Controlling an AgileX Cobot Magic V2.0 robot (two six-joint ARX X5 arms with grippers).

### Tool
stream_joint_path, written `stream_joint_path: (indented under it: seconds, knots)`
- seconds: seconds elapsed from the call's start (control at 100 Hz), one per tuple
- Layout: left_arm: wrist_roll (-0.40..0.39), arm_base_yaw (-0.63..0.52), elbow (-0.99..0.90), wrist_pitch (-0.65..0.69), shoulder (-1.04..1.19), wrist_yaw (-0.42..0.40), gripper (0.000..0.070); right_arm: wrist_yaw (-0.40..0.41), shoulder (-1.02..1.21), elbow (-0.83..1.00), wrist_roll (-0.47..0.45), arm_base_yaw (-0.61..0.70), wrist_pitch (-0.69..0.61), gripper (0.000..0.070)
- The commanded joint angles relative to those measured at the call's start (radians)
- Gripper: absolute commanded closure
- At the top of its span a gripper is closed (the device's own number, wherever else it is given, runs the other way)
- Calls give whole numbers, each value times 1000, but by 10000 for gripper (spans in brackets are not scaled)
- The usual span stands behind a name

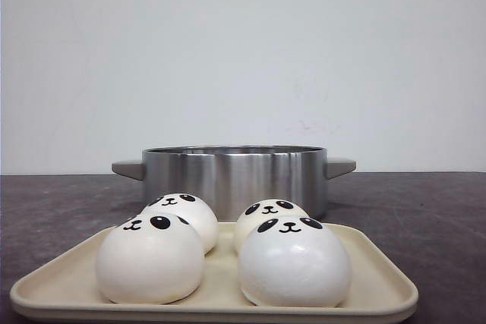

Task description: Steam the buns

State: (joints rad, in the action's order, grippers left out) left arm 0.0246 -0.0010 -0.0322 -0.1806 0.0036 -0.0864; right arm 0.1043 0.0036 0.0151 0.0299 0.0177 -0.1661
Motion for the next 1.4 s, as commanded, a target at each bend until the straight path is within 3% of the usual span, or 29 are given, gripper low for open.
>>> stream_joint_path:
  seconds: [0.0, 1.18, 1.39]
  knots:
    - [-10, 1, 18, -5, 0, 2, 700, 1, 0, -3, 8, 0, 8, 690]
    - [-10, 1, 18, -5, 0, 2, 700, 1, 0, -3, 8, 0, 9, 690]
    - [-10, 1, 18, -5, 0, 2, 700, 2, 0, -3, 3, 0, 69, 690]
